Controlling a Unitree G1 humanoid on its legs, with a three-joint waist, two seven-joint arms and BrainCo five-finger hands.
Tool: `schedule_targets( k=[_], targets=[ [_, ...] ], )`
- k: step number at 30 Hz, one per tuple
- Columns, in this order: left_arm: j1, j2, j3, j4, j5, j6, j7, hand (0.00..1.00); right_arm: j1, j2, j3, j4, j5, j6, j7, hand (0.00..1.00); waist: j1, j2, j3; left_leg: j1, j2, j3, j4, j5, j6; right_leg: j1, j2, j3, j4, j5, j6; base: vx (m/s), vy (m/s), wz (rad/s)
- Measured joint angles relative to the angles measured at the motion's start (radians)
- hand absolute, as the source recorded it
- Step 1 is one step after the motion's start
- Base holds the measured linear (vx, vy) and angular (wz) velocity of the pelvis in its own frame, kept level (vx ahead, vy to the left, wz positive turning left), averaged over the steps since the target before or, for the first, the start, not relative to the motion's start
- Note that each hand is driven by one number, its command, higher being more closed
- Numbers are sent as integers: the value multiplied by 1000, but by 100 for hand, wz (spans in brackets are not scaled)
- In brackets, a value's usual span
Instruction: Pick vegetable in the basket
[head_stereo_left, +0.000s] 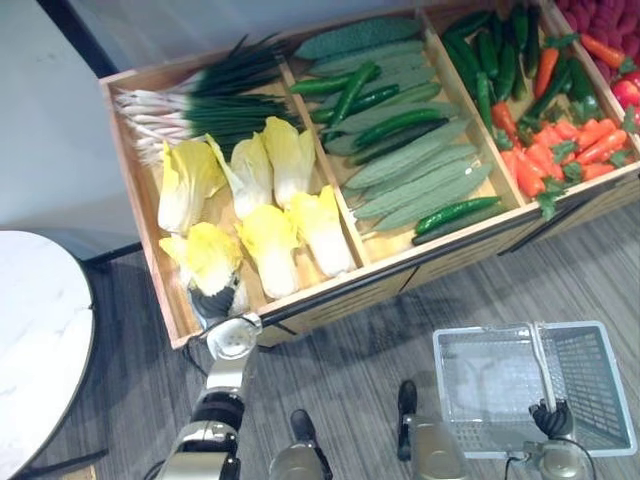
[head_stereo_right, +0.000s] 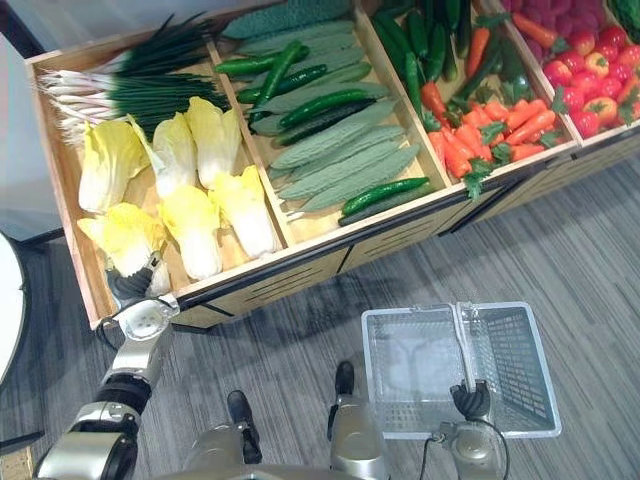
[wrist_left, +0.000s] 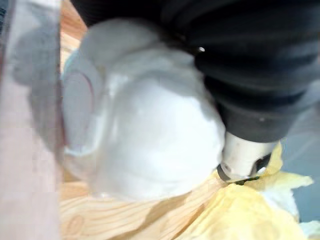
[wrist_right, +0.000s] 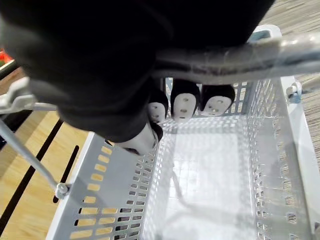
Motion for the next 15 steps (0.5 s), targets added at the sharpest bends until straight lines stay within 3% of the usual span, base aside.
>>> schedule_targets(
  k=[11, 15],
  targets=[
    [84, -15, 2, -241, 42, -8, 5, 100, 37, 4, -49, 0, -8, 55, 0, 100, 3, 8, -110, 22, -19, -48, -36, 23, 13, 46, -14, -41, -22, 5, 7, -14, 2, 13],
    [84, 64, -11, -378, 126, -5, -61, 100, 35, -21, -85, -2, -40, 75, 4, 100, 2, 10, -138, 33, -21, -38, -39, 24, 14, 50, -14, -30, -29, 14, 7, -15, 0, -6]
  ],
)
